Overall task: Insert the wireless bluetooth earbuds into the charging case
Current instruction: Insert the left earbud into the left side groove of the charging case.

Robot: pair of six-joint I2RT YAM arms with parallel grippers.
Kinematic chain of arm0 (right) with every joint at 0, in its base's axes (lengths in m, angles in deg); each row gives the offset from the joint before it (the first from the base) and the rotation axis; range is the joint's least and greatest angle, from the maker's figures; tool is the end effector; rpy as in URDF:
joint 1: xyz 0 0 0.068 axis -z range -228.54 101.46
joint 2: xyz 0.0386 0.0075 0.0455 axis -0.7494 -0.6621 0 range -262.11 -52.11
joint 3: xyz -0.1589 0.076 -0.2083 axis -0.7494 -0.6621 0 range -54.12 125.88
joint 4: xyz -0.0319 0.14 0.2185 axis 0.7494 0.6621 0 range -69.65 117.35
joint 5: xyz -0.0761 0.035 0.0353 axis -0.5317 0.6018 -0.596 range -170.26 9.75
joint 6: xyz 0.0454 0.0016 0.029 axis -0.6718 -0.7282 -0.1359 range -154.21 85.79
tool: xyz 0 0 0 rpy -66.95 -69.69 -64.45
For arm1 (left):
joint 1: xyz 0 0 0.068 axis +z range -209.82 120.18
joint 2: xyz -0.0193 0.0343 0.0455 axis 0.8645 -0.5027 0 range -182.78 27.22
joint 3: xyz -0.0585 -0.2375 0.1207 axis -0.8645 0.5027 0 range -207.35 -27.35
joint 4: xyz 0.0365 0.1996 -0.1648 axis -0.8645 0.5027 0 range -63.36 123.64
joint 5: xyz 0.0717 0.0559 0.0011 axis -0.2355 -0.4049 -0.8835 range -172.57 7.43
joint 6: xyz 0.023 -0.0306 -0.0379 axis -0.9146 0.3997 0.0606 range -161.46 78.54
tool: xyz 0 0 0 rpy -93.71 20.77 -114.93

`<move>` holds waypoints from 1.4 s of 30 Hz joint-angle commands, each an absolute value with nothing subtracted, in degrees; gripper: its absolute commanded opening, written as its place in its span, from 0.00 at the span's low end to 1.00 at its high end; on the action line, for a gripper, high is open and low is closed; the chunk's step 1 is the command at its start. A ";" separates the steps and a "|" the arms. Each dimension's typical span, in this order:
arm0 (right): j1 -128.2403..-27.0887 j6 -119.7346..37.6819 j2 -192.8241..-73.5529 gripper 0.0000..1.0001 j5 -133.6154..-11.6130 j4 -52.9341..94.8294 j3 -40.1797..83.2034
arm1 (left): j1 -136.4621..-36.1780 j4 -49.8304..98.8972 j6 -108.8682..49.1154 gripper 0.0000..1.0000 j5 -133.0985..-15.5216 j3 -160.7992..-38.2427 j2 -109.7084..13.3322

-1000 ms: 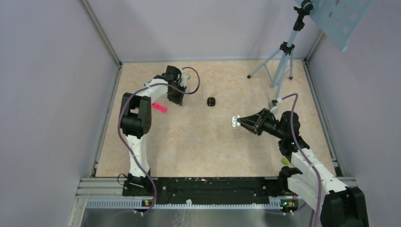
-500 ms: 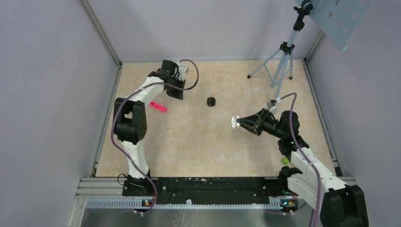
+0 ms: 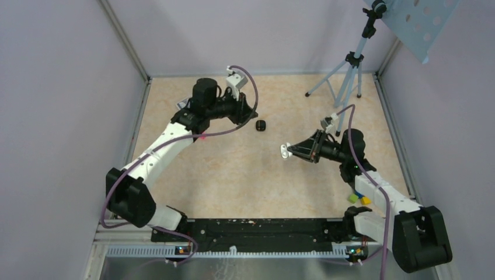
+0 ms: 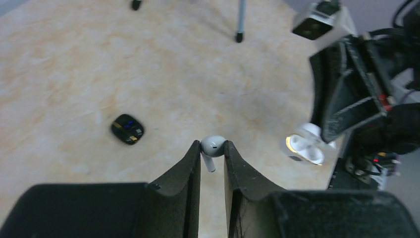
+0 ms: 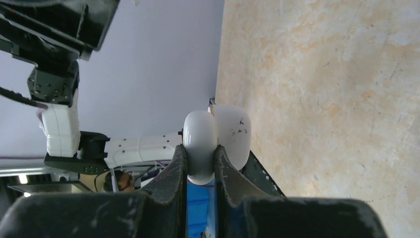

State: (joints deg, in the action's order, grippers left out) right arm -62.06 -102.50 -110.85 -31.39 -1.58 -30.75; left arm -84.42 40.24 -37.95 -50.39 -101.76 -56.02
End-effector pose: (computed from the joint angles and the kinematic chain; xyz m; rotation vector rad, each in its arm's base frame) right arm 0.2001 0.0757 0.2236 0.2808 2.0880 1.7059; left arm 0.2980 -0.1572 0.3576 0.7321 1.8611 -0.8685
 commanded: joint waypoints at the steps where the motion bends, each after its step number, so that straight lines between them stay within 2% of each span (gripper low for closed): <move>1: -62.72 -102.84 -112.20 0.00 -28.66 -9.18 -28.24 | -88.52 26.47 -30.04 0.06 -42.13 -95.30 -51.73; 5: -62.75 -107.52 -114.67 0.00 -27.23 -15.56 -29.80 | -92.26 12.03 -25.19 0.06 -40.09 -86.75 -48.03; 9: -62.71 -111.42 -115.94 0.00 -26.02 -20.84 -31.09 | -94.22 4.20 -24.34 0.05 -40.02 -82.97 -45.70; 14: -62.71 -114.06 -117.28 0.00 -24.05 -22.73 -30.57 | -95.50 -0.27 -23.90 0.00 -38.69 -81.72 -45.54; 32: -63.90 -129.25 -123.85 0.00 -22.34 -45.21 -30.84 | -99.52 -17.28 -25.85 0.00 -41.27 -73.39 -45.04; 42: -64.39 -130.54 -124.58 0.00 -22.09 -46.23 -30.72 | -99.90 -22.15 -27.13 0.00 -41.53 -69.86 -44.71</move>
